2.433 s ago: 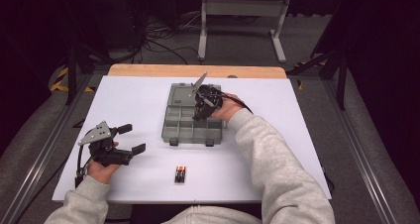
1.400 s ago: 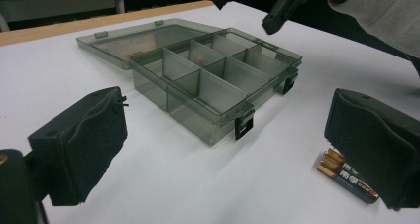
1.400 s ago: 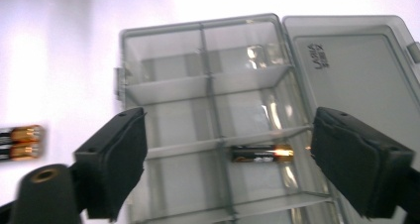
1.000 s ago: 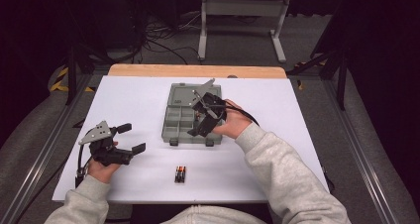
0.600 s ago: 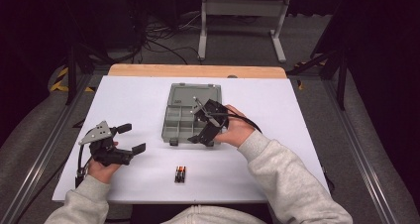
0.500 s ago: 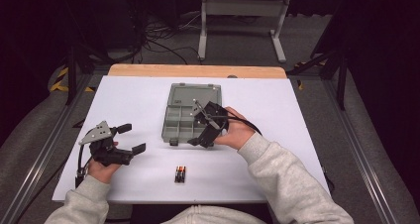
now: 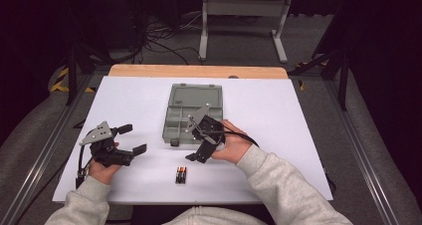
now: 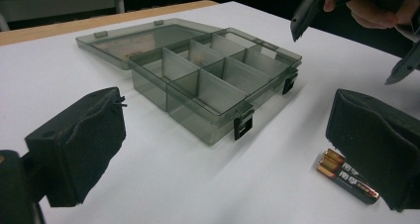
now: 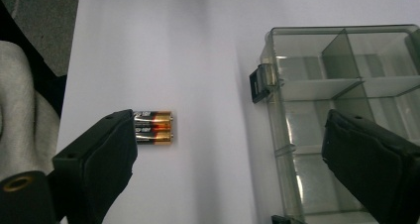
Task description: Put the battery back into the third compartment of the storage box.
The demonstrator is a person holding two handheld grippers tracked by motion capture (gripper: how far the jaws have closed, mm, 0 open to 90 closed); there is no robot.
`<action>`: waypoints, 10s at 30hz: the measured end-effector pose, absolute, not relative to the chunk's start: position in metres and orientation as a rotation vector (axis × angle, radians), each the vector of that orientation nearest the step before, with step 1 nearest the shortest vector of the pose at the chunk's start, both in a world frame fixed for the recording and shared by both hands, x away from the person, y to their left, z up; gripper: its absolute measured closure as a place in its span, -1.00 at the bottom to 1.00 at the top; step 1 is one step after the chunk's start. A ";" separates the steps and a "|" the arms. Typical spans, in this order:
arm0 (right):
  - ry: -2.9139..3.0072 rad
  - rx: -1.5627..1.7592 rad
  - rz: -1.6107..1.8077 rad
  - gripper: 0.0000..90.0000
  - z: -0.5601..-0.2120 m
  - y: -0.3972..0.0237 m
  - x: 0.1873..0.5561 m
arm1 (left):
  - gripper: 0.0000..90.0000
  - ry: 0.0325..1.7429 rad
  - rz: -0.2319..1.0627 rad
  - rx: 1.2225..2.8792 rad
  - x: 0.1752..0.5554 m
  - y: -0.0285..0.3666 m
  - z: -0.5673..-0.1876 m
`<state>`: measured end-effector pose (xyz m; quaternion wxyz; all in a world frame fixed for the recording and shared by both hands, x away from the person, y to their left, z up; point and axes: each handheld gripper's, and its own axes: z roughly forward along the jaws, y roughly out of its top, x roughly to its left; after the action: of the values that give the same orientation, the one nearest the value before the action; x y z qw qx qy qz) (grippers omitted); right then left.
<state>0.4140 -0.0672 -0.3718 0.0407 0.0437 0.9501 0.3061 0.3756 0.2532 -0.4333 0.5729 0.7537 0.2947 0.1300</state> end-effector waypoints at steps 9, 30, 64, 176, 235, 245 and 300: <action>2.924 0.143 0.932 -0.85 -0.383 -0.064 0.406 | -0.94 0.690 0.307 1.767 0.376 0.253 -0.433; 2.995 0.115 0.832 -0.90 -0.414 -0.050 0.386 | -0.94 0.689 0.303 1.771 0.375 0.253 -0.433; 3.072 0.130 0.773 -0.65 -0.439 -0.037 0.371 | -0.95 0.693 0.312 1.765 0.376 0.253 -0.433; 2.834 0.205 0.923 -0.09 -0.332 -0.087 0.470 | -0.94 0.695 0.296 1.781 0.377 0.254 -0.433; 2.850 0.351 0.807 -0.09 -0.379 -0.096 0.544 | -0.94 0.701 0.303 1.774 0.377 0.254 -0.434; 2.871 0.367 0.772 -0.09 -0.389 -0.093 0.547 | -0.94 0.701 0.303 1.773 0.377 0.254 -0.434; 2.861 0.368 0.844 -0.35 -0.382 -0.094 0.541 | -0.94 0.703 0.298 1.775 0.378 0.254 -0.435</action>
<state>0.5414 -0.0943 -0.3817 0.0681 0.1221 0.9497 0.2802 0.3778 0.2540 -0.4346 0.5686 0.7556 0.2994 0.1268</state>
